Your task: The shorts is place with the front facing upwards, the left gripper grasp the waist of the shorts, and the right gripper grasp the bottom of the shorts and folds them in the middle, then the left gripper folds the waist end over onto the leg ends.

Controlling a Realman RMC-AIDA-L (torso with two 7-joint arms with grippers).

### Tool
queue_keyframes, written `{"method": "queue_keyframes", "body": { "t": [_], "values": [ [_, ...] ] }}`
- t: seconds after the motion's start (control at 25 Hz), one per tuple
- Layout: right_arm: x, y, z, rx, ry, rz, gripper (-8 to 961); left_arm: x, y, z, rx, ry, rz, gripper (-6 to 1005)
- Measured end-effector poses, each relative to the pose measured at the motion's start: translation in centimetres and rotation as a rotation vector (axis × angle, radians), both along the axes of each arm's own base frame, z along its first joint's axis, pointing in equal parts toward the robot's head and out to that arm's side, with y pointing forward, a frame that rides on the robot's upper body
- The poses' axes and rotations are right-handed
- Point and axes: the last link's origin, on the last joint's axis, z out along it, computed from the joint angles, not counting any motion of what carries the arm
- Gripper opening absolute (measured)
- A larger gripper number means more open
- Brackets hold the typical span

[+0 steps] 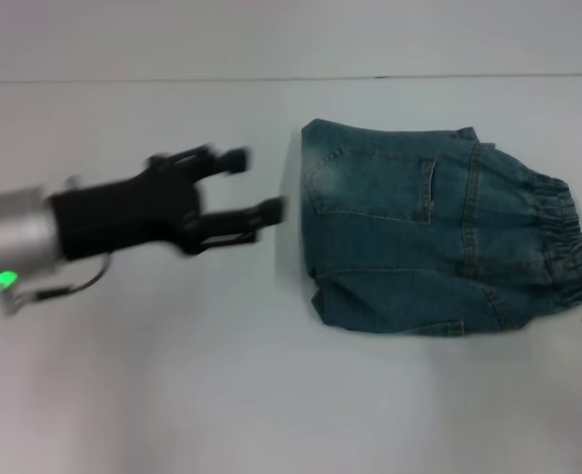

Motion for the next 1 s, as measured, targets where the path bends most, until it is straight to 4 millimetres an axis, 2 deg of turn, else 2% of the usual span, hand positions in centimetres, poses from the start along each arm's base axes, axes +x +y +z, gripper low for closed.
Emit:
{"method": "queue_keyframes", "body": {
  "t": [0.04, 0.12, 0.2, 0.44, 0.6, 0.8, 1.0],
  "values": [
    [-0.1, 0.0, 0.3, -0.011, 0.001, -0.01, 83, -1.2, -0.7, 0.3, 0.012, -0.008, 0.011, 865],
    [-0.4, -0.3, 1.0, -0.038, 0.009, -0.029, 175, -4.3, -2.7, 1.6, 0.047, -0.021, 0.036, 864],
    [-0.6, -0.6, 1.7, -0.06, 0.011, -0.041, 266, -6.2, -4.3, 2.3, 0.053, -0.012, 0.05, 864],
    [-1.4, -1.9, 3.4, -0.105, 0.018, -0.038, 473, -10.2, -8.0, 3.4, -0.011, 0.072, 0.13, 865],
    [-1.3, -2.5, 3.8, -0.105, 0.017, -0.041, 606, -11.4, -9.6, 4.3, -0.027, 0.073, 0.152, 865],
    [-1.2, -2.5, 3.6, -0.129, -0.002, -0.045, 786, -11.6, -11.1, 5.7, -0.036, 0.05, 0.128, 866],
    [-1.3, -2.2, 3.4, -0.152, -0.011, -0.039, 818, -11.8, -11.8, 6.1, -0.064, 0.055, 0.145, 866]
  ]
}}
